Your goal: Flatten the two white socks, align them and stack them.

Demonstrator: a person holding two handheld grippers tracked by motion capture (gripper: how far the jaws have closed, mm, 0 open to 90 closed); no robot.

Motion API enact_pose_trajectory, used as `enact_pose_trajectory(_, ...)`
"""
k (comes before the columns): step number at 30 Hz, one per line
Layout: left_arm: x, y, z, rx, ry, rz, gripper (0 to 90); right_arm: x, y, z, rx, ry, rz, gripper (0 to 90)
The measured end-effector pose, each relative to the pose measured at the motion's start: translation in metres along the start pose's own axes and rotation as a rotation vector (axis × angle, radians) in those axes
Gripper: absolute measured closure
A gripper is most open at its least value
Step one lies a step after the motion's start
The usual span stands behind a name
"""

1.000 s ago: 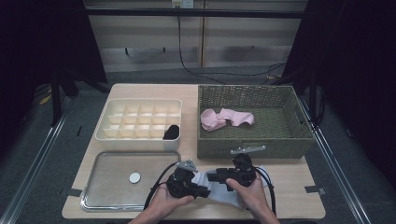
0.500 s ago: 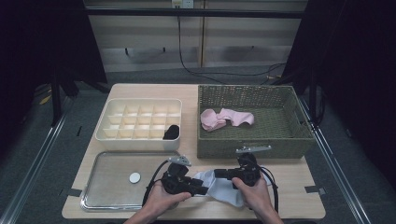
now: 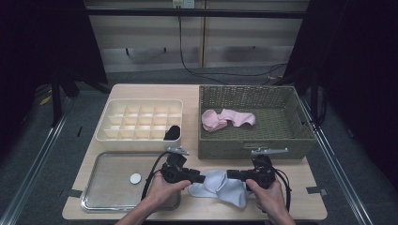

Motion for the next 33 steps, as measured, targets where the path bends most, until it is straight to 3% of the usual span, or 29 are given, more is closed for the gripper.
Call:
enact_pose_trajectory(3, -0.004, 0.002, 0.003, -0.012, -0.015, -0.007, 58.2, -0.003, -0.001, -0.003, -0.009, -0.004, 0.01, 90.0)
enact_pose_trajectory(7, -0.01, 0.004, 0.007, 0.0, -0.03, 0.021, 62.5, -0.005, -0.001, -0.005, -0.016, 0.005, 0.014, 90.0)
enact_pose_trajectory(9, -0.011, 0.004, 0.009, 0.015, -0.018, 0.043, 67.6, -0.005, -0.001, -0.006, -0.018, 0.004, 0.014, 90.0)
enact_pose_trajectory(15, -0.01, 0.003, 0.01, 0.026, -0.023, 0.032, 88.4, -0.003, 0.001, -0.015, -0.045, 0.019, 0.014, 90.0)
enact_pose_trajectory(28, -0.01, 0.009, -0.027, -0.058, -0.134, -0.033, 89.5, 0.0, 0.007, -0.05, -0.094, -0.018, 0.01, 90.0)
enact_pose_trajectory(30, -0.01, 0.008, -0.031, -0.065, -0.129, -0.023, 89.5, 0.002, 0.008, -0.055, -0.106, -0.022, 0.009, 90.0)
enact_pose_trajectory(33, -0.009, 0.007, -0.038, -0.078, -0.149, -0.04, 89.6, 0.004, 0.01, -0.065, -0.128, -0.029, 0.005, 90.0)
Point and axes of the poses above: each handheld gripper's, and its own axes: z roughly forward along the jaws, y roughly out of its top, x roughly to its left, the point moved 3 cm from there along z, roughly forward along the jaws, and after that the axes turned 13 degrees about y, right-handed, at the moved point
